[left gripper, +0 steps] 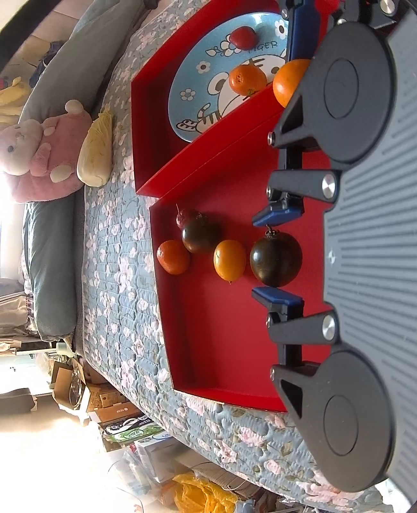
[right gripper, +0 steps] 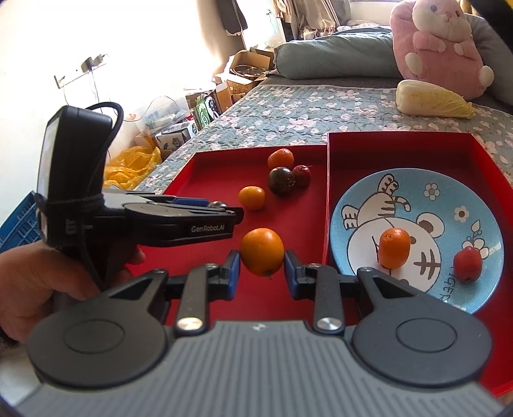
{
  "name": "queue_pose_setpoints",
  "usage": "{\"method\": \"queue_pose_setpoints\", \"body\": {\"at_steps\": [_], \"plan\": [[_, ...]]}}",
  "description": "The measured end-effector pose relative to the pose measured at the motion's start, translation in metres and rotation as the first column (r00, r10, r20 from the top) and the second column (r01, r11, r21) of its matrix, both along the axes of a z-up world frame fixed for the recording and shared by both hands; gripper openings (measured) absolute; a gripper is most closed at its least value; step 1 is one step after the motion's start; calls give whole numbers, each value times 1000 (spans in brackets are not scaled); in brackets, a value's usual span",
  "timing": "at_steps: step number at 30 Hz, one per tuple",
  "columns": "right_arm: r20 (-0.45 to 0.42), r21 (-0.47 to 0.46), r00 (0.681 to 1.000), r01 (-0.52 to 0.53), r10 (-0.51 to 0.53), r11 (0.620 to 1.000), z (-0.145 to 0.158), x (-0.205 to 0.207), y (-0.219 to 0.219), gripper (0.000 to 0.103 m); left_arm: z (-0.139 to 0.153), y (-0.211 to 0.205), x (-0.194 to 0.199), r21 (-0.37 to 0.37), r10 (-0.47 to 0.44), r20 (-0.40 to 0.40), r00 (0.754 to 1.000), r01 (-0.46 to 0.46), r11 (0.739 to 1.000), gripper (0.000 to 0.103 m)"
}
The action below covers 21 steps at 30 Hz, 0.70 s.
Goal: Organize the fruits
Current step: 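Carry the dark tomato in the left tool over the plate while the right tool carries the orange tomato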
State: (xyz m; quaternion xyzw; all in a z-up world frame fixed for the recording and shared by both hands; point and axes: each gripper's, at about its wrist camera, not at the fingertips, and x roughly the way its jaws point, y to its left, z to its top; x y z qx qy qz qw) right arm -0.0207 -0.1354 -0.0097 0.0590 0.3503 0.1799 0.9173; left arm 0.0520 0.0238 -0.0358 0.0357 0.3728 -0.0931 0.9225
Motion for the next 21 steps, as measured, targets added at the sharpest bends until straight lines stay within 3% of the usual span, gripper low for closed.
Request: {"method": "queue_pose_setpoints", "body": {"at_steps": [8,21], "plan": [[22,8,1000,2,-3,1000,6,-10,-11,33,20,-21,-11,-32,-29,36,999,30,999,48],[46,42,998,27,-29,999,13,-22,-36,33,42,-59,-22,-5,-94,82,992,94,996,48]]}}
